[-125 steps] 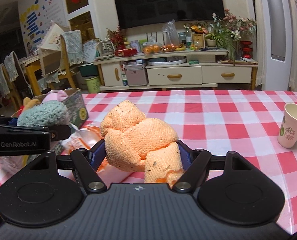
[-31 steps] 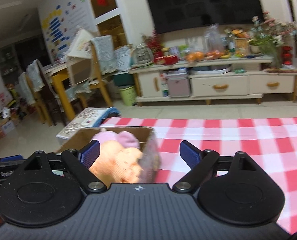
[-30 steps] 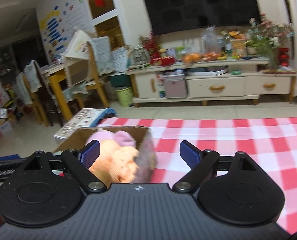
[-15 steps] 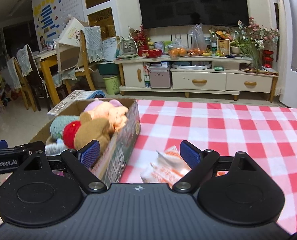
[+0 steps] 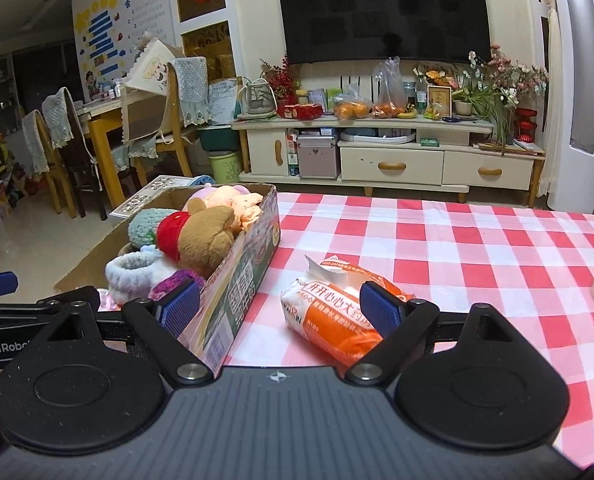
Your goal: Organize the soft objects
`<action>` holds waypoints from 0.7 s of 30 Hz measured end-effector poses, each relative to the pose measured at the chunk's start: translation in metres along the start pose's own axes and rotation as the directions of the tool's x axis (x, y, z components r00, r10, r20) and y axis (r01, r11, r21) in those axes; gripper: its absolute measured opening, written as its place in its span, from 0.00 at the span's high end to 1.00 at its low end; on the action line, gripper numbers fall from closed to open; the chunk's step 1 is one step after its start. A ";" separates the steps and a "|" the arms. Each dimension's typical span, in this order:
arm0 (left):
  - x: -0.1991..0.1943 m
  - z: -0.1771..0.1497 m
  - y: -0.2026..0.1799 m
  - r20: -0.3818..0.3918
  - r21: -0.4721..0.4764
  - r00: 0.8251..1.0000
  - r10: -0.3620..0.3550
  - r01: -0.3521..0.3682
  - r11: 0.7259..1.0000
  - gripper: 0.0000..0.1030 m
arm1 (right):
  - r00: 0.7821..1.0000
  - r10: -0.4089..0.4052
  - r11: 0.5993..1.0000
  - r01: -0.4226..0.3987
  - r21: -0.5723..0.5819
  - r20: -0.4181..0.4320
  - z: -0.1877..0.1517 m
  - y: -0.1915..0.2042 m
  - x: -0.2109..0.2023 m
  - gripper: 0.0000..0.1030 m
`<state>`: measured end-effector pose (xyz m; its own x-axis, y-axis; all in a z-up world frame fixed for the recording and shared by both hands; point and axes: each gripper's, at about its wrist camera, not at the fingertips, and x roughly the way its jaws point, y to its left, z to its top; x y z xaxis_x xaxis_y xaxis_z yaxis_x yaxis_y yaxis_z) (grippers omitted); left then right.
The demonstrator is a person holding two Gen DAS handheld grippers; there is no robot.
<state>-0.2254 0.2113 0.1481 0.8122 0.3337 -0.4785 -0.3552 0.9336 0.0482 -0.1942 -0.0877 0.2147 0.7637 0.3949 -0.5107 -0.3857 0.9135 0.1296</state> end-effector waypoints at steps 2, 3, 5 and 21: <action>-0.007 -0.003 0.000 0.008 -0.003 1.000 -0.002 0.002 1.000 0.01 | 1.000 -0.001 1.000 0.001 -0.011 0.004 -0.002 0.000 -0.005 0.00; -0.009 -0.004 0.000 0.010 -0.006 1.000 -0.002 0.002 1.000 0.01 | 1.000 -0.002 1.000 0.002 -0.016 0.008 -0.004 0.001 -0.008 0.00; -0.013 -0.006 0.001 0.012 -0.015 1.000 -0.001 0.001 1.000 0.01 | 1.000 0.000 1.000 0.001 -0.022 0.012 -0.007 0.001 -0.014 0.00; -0.028 -0.017 0.004 0.028 -0.031 1.000 -0.003 0.004 1.000 0.01 | 1.000 -0.005 0.998 0.007 -0.062 0.029 -0.020 0.009 -0.034 0.00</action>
<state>-0.2577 0.2036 0.1464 0.8259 0.3342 -0.4541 -0.3661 0.9304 0.0188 -0.2342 -0.0948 0.2166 0.7800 0.3932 -0.4869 -0.4121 0.9082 0.0732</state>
